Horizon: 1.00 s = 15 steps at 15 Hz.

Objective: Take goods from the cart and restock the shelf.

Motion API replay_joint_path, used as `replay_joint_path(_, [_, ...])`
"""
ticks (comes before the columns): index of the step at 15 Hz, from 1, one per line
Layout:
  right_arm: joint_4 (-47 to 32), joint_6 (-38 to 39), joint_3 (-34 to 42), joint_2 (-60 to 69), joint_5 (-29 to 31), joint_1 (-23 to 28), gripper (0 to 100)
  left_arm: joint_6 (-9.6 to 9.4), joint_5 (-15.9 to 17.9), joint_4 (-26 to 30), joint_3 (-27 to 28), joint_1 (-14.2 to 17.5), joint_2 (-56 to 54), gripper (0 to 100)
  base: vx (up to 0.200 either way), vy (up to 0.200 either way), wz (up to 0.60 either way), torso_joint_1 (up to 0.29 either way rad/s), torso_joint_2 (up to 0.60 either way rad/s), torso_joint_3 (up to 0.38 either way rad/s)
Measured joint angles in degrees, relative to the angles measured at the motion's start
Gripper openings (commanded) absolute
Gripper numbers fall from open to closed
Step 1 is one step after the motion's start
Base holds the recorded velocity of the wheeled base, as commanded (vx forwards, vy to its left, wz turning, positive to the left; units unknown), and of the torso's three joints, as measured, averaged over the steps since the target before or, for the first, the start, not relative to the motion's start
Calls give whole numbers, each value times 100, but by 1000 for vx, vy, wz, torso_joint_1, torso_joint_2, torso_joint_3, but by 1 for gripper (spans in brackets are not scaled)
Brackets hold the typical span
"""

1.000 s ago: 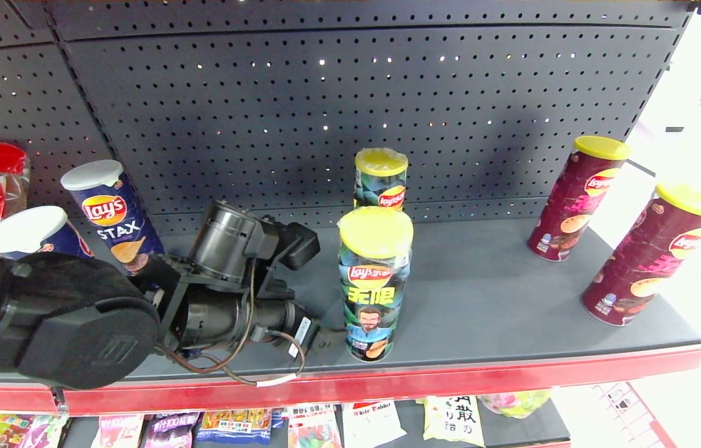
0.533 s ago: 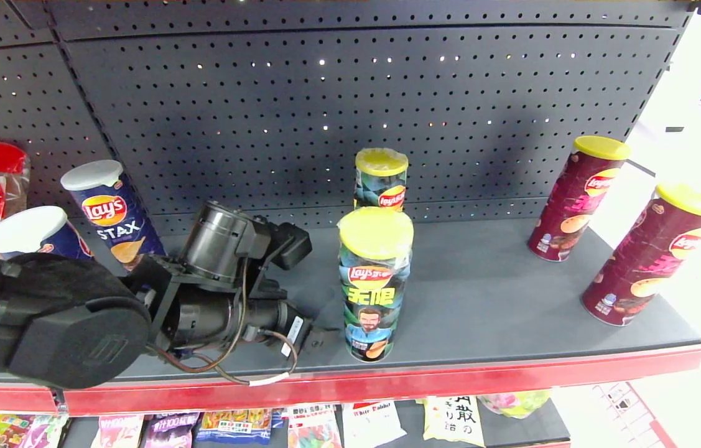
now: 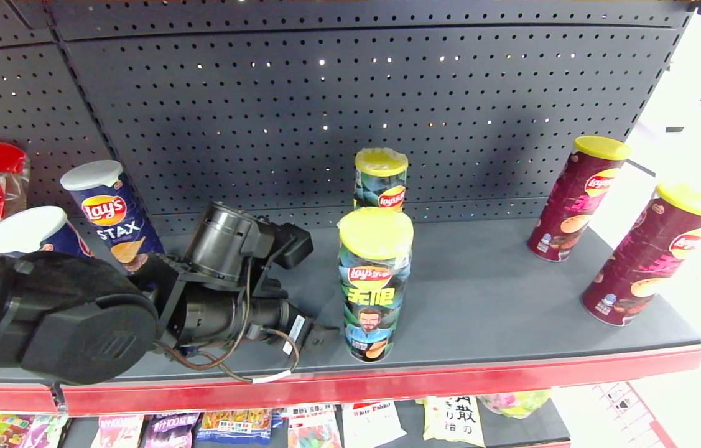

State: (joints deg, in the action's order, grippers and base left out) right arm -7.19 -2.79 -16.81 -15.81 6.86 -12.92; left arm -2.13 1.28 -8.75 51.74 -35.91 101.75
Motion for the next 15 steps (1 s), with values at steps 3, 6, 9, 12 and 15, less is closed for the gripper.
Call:
replay_joint_path(3, [-2, 0, 2, 0, 0, 5, 100, 11, 27, -5, 5, -16, 21, 100, 0, 0, 0, 0, 0, 0])
replay_joint_path(6, [0, 0, 2, 0, 0, 2, 100, 13, 41, -6, 9, -22, 32, 100, 0, 0, 0, 0, 0, 0])
replay_joint_path(9, [-2, 0, 2, 0, 0, 0, 100, 20, 46, -22, 41, -33, 65, 100, 0, 0, 0, 0, 0, 0])
replay_joint_path(12, [-2, 0, 2, 2, 0, 2, 100, 50, 46, -30, 105, -71, 105, 100, 0, 0, 0, 0, 0, 0])
replay_joint_path(15, [-2, 1, 2, 2, 0, 5, 100, 55, 46, -33, 134, -105, 130, 100, 0, 0, 0, 0, 0, 0])
